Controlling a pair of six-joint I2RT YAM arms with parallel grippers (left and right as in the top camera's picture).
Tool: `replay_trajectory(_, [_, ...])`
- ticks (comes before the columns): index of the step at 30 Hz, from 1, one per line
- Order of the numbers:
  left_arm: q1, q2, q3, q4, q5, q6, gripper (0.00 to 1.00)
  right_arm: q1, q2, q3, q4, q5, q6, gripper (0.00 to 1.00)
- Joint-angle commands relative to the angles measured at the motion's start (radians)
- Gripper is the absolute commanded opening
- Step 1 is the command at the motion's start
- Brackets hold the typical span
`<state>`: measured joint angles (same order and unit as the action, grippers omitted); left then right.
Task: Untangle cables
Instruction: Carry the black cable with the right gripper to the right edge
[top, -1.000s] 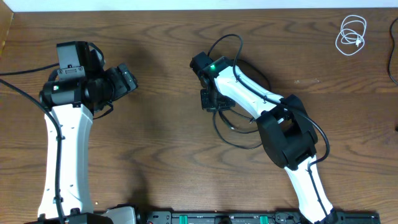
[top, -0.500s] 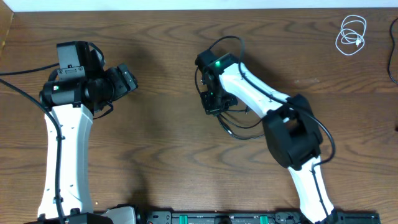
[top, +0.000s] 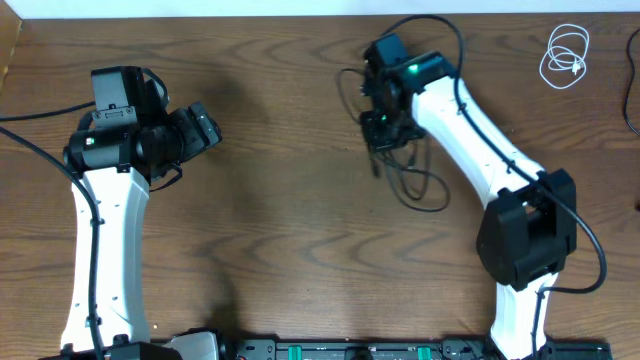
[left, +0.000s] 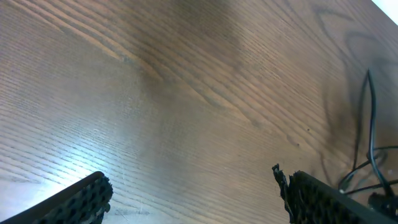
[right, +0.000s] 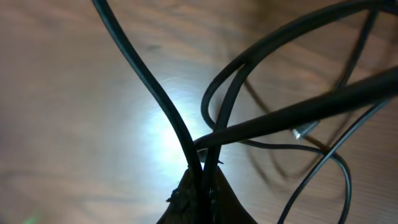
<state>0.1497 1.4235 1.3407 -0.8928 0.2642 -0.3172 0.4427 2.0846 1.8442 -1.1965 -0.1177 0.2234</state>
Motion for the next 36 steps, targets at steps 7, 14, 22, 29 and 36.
replay_trajectory(7, [0.002,0.008,-0.002,-0.003,0.005,-0.002,0.91,-0.025,0.096,-0.008,-0.009,0.185,0.009,0.01])
replay_trajectory(14, [0.002,0.008,-0.002,-0.003,0.005,-0.002,0.91,-0.026,0.126,-0.008,-0.004,0.328,0.053,0.1])
replay_trajectory(22, [0.002,0.008,-0.002,-0.003,0.005,-0.002,0.91,-0.041,0.134,-0.01,0.019,0.337,0.052,0.26])
replay_trajectory(29, [0.002,0.008,-0.002,-0.003,0.005,-0.001,0.91,-0.102,0.185,-0.01,0.021,0.312,0.051,0.38])
replay_trajectory(36, [0.002,0.008,-0.002,-0.003,0.004,-0.002,0.91,-0.127,0.22,-0.01,0.066,0.145,-0.038,0.46])
